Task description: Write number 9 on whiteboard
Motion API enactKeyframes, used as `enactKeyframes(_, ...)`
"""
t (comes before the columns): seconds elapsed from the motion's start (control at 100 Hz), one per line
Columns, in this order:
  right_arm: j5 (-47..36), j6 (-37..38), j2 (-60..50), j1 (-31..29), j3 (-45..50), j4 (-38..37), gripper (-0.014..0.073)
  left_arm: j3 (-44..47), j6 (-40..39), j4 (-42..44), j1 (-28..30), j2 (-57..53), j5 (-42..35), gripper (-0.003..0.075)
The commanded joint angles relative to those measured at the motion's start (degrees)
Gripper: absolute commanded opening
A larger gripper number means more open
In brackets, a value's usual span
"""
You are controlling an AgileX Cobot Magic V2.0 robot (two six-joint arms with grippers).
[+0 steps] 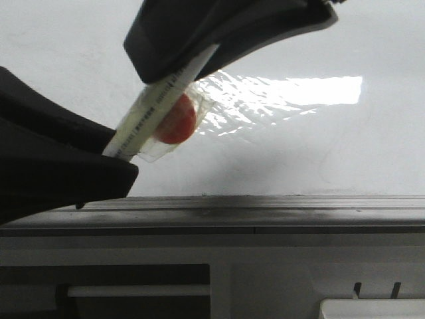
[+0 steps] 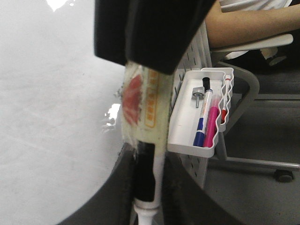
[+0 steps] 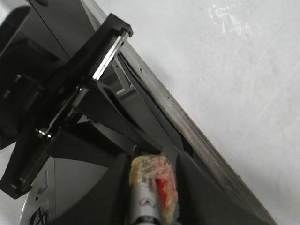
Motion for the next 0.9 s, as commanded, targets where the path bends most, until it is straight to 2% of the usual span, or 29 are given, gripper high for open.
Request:
enactKeyframes(0.0, -1.2, -0.8, -0.4, 0.1, -2.1, 0.9, 0.0041, -1.8, -0.3, -3.3, -0.1, -1.0, -2.9, -0.0019)
enactKeyframes(0.09, -0.4, -0.8, -0.4, 0.1, -2.1, 1.1, -0.0024, -1.8, -0.3, -6.1, -0.1, -1.0, -2.9, -0.0015)
enactKeyframes(0.15, -0.4, -0.8, -0.4, 0.1, -2.1, 1.1, -0.0055, -1.8, -0.3, -6.5, -0.1, -1.0, -2.9, 0.0015)
enactKeyframes(0.22, -0.8, -0.8, -0.4, 0.1, -2.1, 1.1, -0.0062, -1.8, -0.3, -6.5, -0.1, -1.0, -2.9, 0.0087)
enactKeyframes(0.35, -0.5, -0.8, -0.4, 0.1, -2.1, 1.1, -0.0062, -1.8, -0.3, -6.8, -0.1, -1.6, -2.9, 0.0272)
enactKeyframes(0.4, -0.3, -0.8, -0.4, 0.1, -2.1, 1.0, -0.0062, -1.8, -0.9, -6.8, -0.1, -2.7, -2.8, 0.0305)
enactKeyframes(0.5, -0.8, -0.8, -0.6, 0.1, -2.1, 1.0, -0.0061, -1.8, -0.9, -6.8, -0.1, -5.6, -1.1, 0.0305)
enactKeyframes(0.59, -2.4, -0.8, -1.3, 0.1, -2.1, 1.0, -0.0059, -1.8, -0.9, -7.6, 0.0, -10.7, 4.2, 0.0305)
enactKeyframes(0.76, -5.3, -0.8, -4.4, -0.5, -2.4, 1.0, -0.0058, -1.8, -0.9, -17.6, 0.0, -21.5, 12.5, 0.0305)
enactKeyframes(0.89, -6.8, 2.1, -5.7, -3.3, -2.4, 1.0, -0.0058, -1.8, -0.9, -20.0, 0.0, -27.5, 15.0, 0.0304)
